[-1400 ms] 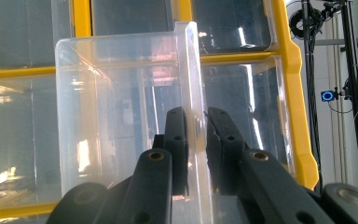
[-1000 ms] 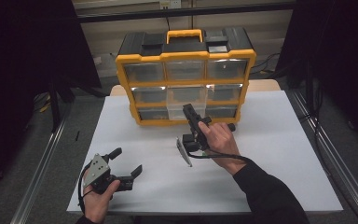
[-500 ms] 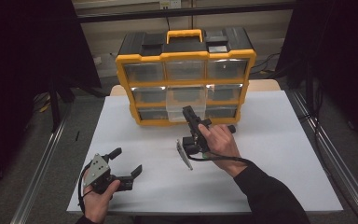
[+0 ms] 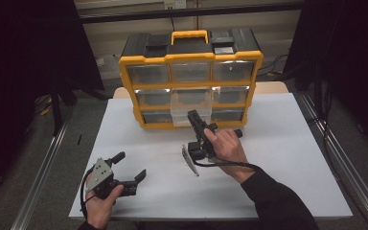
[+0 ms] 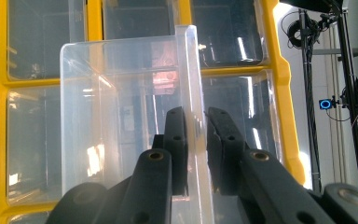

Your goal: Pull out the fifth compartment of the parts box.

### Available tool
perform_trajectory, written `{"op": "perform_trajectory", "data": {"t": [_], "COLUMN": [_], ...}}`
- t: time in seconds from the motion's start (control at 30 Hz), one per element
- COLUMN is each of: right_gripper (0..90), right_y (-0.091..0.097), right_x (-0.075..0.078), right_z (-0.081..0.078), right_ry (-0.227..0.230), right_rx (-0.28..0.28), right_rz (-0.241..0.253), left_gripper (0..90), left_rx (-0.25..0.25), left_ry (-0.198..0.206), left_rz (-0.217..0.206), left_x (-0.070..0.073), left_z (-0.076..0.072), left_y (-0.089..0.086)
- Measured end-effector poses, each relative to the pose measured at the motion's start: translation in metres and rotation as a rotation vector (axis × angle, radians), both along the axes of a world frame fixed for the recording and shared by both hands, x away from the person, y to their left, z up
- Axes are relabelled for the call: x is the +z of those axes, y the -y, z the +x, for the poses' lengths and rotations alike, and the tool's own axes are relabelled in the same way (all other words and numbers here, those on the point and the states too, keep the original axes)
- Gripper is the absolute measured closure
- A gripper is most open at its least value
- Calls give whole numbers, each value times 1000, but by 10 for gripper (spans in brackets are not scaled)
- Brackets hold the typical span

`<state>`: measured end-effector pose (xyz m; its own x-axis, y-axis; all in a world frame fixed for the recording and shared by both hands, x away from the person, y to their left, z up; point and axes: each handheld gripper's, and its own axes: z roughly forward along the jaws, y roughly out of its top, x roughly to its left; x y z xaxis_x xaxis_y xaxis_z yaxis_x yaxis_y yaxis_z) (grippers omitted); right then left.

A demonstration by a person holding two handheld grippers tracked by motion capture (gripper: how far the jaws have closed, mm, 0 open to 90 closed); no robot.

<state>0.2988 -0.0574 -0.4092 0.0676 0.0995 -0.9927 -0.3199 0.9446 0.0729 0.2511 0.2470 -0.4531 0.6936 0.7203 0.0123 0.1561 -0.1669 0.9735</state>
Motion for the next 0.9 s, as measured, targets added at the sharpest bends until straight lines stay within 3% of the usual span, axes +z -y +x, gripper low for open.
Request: {"op": "perform_trajectory", "data": {"t": [0.17,0.37,0.5,0.53,0.57,0.7,0.73,0.77,0.8,0.83,0.87,0.9], "right_gripper": [758,585,461,403,403,310,260,260,242,205,205,174], "right_y": [0,3,7,9,9,15,18,18,21,25,25,28], "right_x": [0,4,8,11,11,17,20,20,22,24,24,27], "right_z": [0,1,1,1,1,2,4,4,5,7,7,9], "right_ry": [-20,-68,-126,-151,-151,-241,-289,-289,-315,-368,-368,-409], "right_rx": [1,24,47,51,51,66,77,77,81,94,94,108], "right_rz": [39,126,234,290,290,429,504,504,535,595,595,652], "left_gripper": [36,36,36,36,36,36,36,36,36,36,36,36], "left_rx": [0,-6,-6,-5,-5,-5,-6,-6,-6,-6,-6,-6], "left_ry": [-1,-6,-6,-6,-7,-7,-6,-6,-6,-6,-6,-5], "left_rz": [1,-14,-14,-14,-15,-15,-11,-11,-11,-11,-11,-10], "left_x": [0,0,0,0,0,0,0,0,0,0,0,0], "left_z": [0,0,0,0,0,0,0,0,0,0,0,0], "left_y": [0,0,0,0,0,0,0,0,0,0,-1,-1]}}
